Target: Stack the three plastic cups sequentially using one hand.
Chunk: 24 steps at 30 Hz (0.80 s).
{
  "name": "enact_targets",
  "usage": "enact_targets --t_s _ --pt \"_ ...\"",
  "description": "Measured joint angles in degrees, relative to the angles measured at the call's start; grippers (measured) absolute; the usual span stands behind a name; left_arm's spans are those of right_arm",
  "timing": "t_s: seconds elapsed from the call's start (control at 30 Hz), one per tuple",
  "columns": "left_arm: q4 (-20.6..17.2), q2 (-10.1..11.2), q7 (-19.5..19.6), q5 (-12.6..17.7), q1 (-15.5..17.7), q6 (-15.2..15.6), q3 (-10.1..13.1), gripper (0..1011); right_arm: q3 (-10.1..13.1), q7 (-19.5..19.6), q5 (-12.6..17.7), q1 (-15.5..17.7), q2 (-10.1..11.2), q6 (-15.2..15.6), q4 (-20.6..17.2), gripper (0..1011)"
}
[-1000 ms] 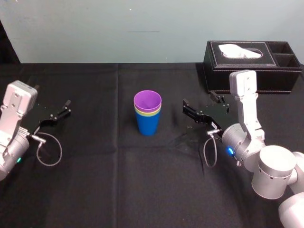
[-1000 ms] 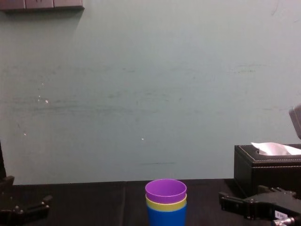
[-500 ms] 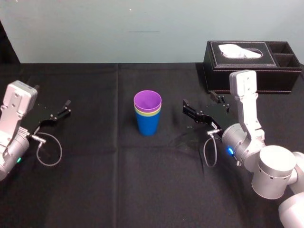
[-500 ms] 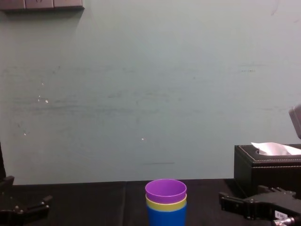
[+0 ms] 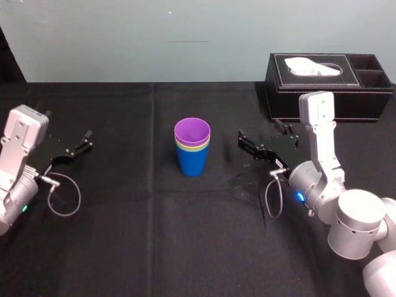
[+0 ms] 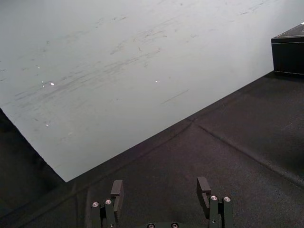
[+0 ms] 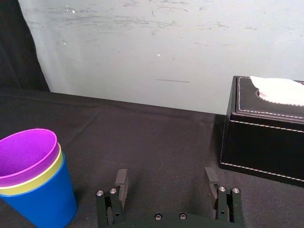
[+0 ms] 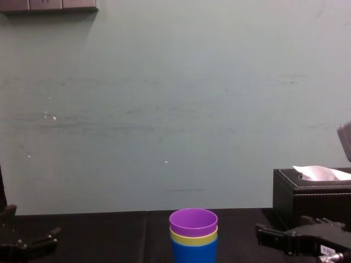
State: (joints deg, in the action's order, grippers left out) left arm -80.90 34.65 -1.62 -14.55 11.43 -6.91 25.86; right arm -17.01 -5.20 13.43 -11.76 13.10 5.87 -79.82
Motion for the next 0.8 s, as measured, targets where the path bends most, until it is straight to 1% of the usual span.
enact_targets --t_s 0.8 --pt "0.00 0.00 0.00 0.00 0.00 0.00 0.00 1011 0.00 0.00 0.00 0.00 0.00 0.00 0.00 1004"
